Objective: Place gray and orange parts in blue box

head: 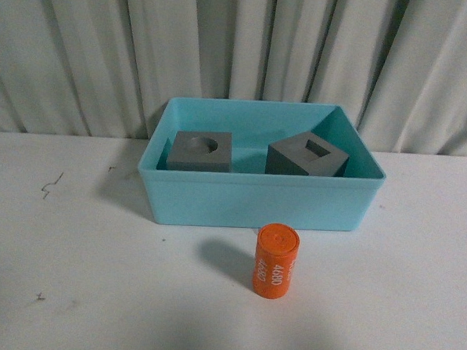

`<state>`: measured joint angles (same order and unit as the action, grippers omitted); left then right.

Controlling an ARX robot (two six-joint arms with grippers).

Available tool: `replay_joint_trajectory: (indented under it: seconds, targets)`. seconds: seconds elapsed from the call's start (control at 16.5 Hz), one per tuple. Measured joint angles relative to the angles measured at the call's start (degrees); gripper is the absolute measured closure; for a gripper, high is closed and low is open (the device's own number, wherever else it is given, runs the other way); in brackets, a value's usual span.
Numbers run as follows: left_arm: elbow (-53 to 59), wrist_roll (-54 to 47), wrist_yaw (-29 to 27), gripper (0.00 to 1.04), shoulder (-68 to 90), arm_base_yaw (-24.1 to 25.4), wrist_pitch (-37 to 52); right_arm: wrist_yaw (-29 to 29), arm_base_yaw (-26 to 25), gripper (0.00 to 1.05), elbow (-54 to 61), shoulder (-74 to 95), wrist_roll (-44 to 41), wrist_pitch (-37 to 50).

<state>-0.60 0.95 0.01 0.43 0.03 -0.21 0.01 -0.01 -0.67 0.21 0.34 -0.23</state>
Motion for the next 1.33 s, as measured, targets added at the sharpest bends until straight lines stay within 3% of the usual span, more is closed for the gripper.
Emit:
replay_joint_trajectory:
  seconds: [0.36, 0.42, 0.6, 0.66, 0.73, 0.85, 0.91, 0.97, 1.15, 1.33]
  targets:
    - [0.0, 0.0, 0.0, 1.03, 0.0, 0.0, 0.0, 0.0, 0.0, 0.06, 0.0, 0.0, 0.0, 0.0]
    - [0.0, 0.0, 0.0, 0.98, 0.0, 0.0, 0.0, 0.0, 0.0, 0.06, 0.0, 0.0, 0.0, 0.0]
    - [0.0, 0.0, 0.0, 0.64, 0.0, 0.0, 0.0, 0.0, 0.0, 0.06, 0.0, 0.0, 0.0, 0.0]
    - [0.0, 0.0, 0.0, 0.51, 0.0, 0.0, 0.0, 1.0, -0.5, 0.06, -3.7, 5.1, 1.8, -9.7]
    - [0.0, 0.0, 0.0, 0.40, 0.0, 0.0, 0.0, -0.6, -4.0, 0.06, -8.4, 19.3, 3.0, -6.9]
    - [0.0, 0.0, 0.0, 0.28, 0.0, 0.0, 0.0, -2.6, -5.8, 0.06, -14.6, 32.8, 3.3, 2.6]
    - [0.0, 0.0, 0.0, 0.13, 0.0, 0.0, 0.0, -7.9, -1.4, 0.06, -22.1, 45.6, 1.3, 12.5]
    - [0.0, -0.1, 0.0, 0.05, 0.0, 0.0, 0.0, -10.9, 1.9, 0.06, -26.1, 52.8, -0.6, 16.2]
    - [0.0, -0.1, 0.0, 0.07, 0.0, 0.0, 0.0, -16.7, 12.2, 0.06, -32.2, 73.2, -9.3, 15.3]
    - [0.0, -0.1, 0.0, 0.07, 0.0, 0.0, 0.0, -18.0, 19.0, 0.06, -37.6, 85.2, -14.4, 16.3]
